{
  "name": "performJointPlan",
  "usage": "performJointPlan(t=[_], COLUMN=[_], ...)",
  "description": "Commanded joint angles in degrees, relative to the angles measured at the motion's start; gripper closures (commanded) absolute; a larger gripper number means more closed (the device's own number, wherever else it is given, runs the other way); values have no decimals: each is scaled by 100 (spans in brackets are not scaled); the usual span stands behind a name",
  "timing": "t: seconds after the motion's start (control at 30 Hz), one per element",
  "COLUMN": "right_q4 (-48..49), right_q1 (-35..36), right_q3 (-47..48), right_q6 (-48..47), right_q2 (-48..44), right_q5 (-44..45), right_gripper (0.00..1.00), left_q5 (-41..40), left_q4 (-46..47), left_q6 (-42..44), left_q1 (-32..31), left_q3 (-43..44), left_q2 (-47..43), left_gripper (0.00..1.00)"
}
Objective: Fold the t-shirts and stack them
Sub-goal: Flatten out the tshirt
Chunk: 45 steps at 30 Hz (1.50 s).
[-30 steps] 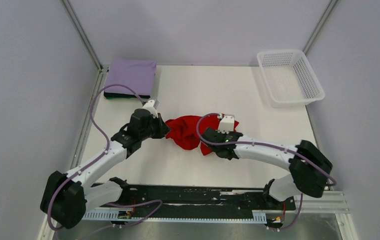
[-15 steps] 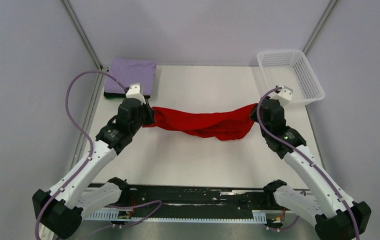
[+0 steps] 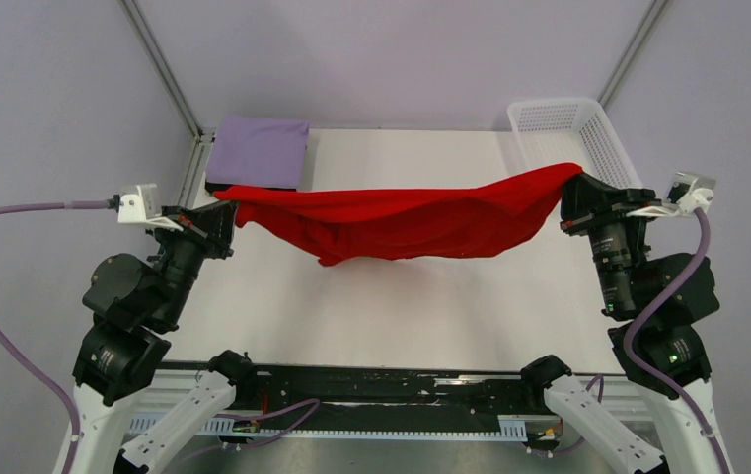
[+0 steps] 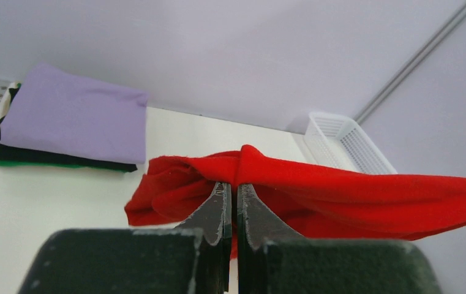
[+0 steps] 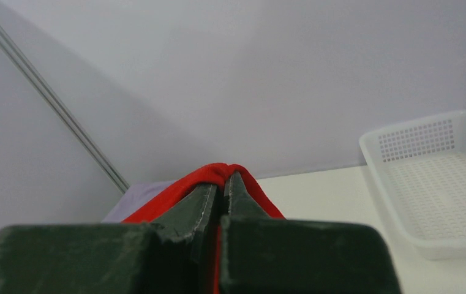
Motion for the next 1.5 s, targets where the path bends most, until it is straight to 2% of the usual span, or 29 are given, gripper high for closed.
performJointPlan(t=[0.0,0.37,0.7,0.97,1.03,1.13,1.23,1.37,1.47], right_q4=[106,38,-103,-353,-359,-354,-315,167,748], right_q1=[-32,-34,-32,-32,-32,-31,-32,-32,-108], right_q3=[186,1018,1884,2425,2480,2534,2504,2147,1676], right_q6=[-169,-503,-377,-346,-373,-539,-813,-1402,-1836], right_q2=[-51,705,409,208,207,353,716,1482,2237], right_q5=[-285,206,-1209,-1954,-1915,-1421,-552,909,1892], right_gripper=[100,100,100,100,100,100,100,100,100], left_q5=[457,29,513,1288,1435,1273,918,676,-50], left_q4=[-265,-153,-317,-387,-402,-399,-443,-246,-284], left_q6=[-98,-22,-38,-169,-186,-246,-234,-277,-429], left_q1=[-25,-25,-25,-25,-25,-25,-29,-25,-24], left_q3=[201,604,1270,1658,1715,1728,1630,1037,391], left_q2=[-63,320,-7,-316,-268,-106,111,546,1151], left_gripper=[100,100,100,100,100,100,100,100,100])
